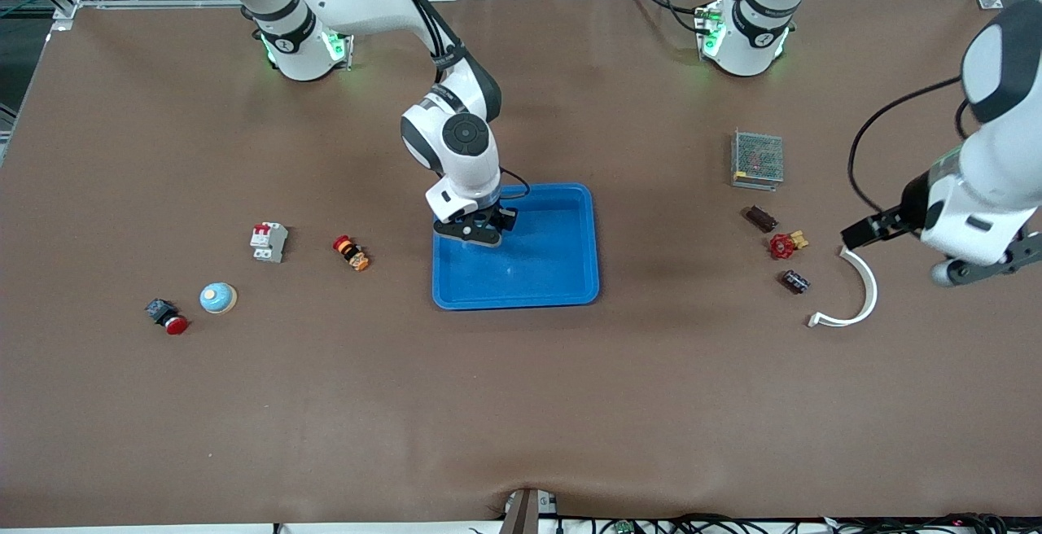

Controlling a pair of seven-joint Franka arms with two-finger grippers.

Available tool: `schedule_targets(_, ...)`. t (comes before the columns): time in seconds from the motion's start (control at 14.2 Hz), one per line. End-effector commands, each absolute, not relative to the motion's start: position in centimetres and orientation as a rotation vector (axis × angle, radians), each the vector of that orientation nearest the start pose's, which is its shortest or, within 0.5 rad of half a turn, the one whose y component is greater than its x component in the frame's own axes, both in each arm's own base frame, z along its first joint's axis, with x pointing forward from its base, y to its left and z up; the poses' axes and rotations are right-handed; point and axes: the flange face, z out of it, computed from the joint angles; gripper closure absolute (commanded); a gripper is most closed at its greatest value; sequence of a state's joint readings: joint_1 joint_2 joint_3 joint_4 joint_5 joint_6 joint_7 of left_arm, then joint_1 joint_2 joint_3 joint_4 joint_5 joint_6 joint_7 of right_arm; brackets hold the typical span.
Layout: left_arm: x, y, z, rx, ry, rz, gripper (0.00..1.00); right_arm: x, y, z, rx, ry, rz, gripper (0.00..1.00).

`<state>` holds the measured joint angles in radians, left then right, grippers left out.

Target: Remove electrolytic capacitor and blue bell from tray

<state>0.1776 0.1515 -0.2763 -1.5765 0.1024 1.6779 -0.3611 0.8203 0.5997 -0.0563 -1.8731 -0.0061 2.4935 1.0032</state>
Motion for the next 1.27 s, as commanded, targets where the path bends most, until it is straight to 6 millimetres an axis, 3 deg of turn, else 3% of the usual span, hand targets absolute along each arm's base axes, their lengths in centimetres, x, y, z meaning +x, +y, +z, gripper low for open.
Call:
schedule_targets(0.0,56.8,-3.0,56.8,-3.084,-0.269,0.022,0.0,47.2,43.7,22.1,-3.164,0.347,-0.051,0.54)
schedule_targets(0.28,54.3,-3.8,60.8,-3.092,-0.148,-0.082,0.0,50.3,39.7,26.9,-3.178,0.273,0.017,0.54)
schedule_targets(0.42,53.2,-3.8,61.3,-3.088,-0.112,-0.067,0.0,51.7,37.2,29.3,-3.171,0.185,0.066,0.54)
schedule_targets(0.63,53.0,-3.4,61.4,-3.086,-0.047,-0.02,0.0,54.4,31.5,32.2,-3.148,0.014,0.141,0.54)
schedule_targets(0.85,53.0,-3.4,61.1,-3.085,-0.045,0.01,0.0,56.6,26.1,33.4,-3.136,-0.183,0.158,0.54)
schedule_targets(0.99,52.8,-3.6,61.2,-3.082,-0.034,0.022,0.0,58.1,21.9,33.2,-3.113,-0.363,0.177,0.54)
schedule_targets(1.2,52.4,-4.2,61.2,-3.079,0.04,0.056,0.0,59.5,17.5,32.4,-3.083,-0.516,0.188,0.54)
